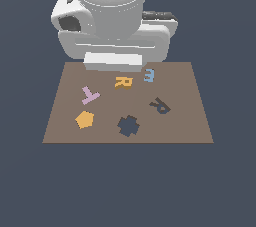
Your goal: Insert a designated object into the corresponding slot on a board.
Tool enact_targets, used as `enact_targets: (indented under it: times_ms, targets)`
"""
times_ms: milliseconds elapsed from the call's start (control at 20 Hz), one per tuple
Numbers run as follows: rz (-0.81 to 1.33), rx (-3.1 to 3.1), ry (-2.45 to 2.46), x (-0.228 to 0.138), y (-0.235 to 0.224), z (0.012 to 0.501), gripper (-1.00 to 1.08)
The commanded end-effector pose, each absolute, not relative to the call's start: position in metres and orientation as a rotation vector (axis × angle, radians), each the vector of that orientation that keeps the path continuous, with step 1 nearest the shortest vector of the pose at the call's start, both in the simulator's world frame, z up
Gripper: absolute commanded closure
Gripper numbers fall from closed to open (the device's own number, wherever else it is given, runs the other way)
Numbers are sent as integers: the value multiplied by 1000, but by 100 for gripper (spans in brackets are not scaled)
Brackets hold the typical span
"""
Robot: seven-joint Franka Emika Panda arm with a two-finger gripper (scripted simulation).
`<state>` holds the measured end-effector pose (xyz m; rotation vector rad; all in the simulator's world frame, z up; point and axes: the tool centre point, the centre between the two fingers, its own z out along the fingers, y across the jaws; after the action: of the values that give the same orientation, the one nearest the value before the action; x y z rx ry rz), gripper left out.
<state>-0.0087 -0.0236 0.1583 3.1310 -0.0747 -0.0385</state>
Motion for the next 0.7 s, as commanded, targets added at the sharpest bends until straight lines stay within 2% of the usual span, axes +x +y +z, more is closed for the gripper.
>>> enact_targets:
  times_ms: [0, 650]
  targets:
    - [-39, 3131, -75, -9, -24, 158, -92]
    - [-36, 3131, 116, -10, -21, 150, -92]
